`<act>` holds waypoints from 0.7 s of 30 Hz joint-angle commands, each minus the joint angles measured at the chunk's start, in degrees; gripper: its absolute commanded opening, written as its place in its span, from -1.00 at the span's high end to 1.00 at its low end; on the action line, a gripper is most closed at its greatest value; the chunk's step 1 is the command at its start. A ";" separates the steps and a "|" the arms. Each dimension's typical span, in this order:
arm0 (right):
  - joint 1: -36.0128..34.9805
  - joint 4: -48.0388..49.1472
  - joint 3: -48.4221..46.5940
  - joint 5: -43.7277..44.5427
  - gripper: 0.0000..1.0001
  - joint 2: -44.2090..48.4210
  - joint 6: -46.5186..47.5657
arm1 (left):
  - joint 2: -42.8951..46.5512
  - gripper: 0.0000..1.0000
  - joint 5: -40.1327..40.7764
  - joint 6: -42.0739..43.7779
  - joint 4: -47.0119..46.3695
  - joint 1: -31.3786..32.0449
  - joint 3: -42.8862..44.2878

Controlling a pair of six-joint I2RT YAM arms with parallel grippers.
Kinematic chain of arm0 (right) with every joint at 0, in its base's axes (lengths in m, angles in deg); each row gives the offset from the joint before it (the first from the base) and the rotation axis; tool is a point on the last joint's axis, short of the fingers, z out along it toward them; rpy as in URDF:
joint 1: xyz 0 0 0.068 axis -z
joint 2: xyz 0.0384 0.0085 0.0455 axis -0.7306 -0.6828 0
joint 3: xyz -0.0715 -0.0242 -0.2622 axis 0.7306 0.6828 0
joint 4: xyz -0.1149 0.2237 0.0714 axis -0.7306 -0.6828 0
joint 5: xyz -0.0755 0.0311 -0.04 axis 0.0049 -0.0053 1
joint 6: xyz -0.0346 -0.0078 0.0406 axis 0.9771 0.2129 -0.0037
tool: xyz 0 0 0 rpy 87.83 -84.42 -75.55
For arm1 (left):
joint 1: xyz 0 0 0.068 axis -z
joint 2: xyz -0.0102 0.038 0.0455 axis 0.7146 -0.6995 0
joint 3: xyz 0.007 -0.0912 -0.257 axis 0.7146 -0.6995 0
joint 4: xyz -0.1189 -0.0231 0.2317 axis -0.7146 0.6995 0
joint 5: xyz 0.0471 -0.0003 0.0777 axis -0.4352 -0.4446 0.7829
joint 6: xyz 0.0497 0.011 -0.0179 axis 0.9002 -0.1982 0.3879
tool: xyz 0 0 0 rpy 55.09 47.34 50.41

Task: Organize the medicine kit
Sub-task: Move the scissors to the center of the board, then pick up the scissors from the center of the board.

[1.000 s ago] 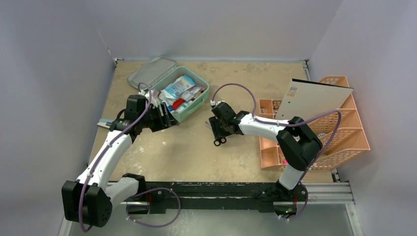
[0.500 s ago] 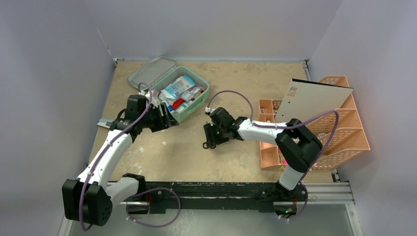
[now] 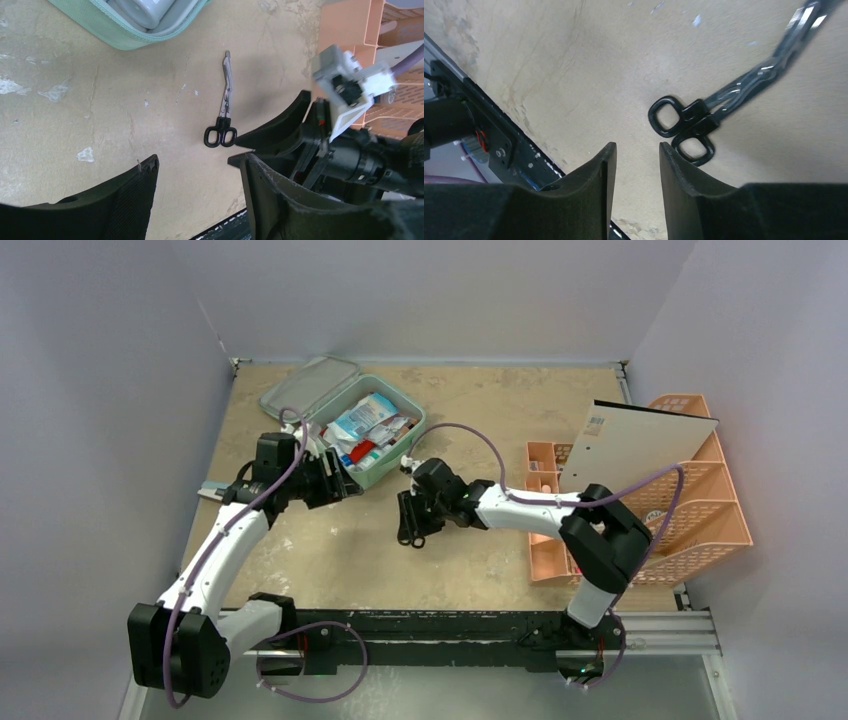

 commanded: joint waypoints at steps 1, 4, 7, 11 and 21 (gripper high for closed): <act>3.87 -2.89 -2.57 4.93 0.26 4.75 2.37 | -1.12 -0.20 -5.01 2.31 -2.16 -0.40 -0.94; 7.68 -3.85 -4.52 5.61 0.41 3.71 4.12 | -1.72 -0.24 -7.10 2.77 -2.38 -0.19 -1.53; 10.30 -4.23 -6.77 7.15 0.50 1.61 5.55 | -2.11 -0.25 -8.38 1.83 -3.32 0.35 -2.61; 11.54 -4.83 -10.47 10.32 0.63 -2.07 7.67 | -2.18 -0.24 -8.62 0.23 -4.88 2.43 -4.34; 11.92 -5.82 -17.48 9.69 0.95 -10.12 8.01 | -1.12 -0.20 -8.51 -5.38 -11.36 6.29 -10.46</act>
